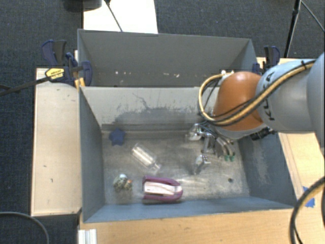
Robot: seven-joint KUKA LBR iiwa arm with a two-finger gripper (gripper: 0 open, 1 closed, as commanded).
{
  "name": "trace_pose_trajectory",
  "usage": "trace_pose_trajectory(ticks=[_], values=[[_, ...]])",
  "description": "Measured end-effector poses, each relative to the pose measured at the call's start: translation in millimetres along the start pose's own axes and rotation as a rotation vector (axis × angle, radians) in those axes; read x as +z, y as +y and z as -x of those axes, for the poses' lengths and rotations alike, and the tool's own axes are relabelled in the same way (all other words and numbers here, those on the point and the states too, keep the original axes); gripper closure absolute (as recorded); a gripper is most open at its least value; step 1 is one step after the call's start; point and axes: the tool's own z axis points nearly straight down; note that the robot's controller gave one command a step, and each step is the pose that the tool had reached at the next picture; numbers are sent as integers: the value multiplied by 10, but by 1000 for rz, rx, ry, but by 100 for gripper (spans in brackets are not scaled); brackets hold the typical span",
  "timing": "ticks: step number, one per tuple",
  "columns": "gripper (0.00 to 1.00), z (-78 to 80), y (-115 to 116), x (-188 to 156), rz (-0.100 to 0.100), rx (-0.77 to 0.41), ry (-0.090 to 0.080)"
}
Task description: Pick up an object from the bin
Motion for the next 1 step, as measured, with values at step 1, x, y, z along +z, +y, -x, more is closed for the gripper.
trace_pose_trajectory(ticks=[1], values=[[0,-274,830,-331,1,195,6]])
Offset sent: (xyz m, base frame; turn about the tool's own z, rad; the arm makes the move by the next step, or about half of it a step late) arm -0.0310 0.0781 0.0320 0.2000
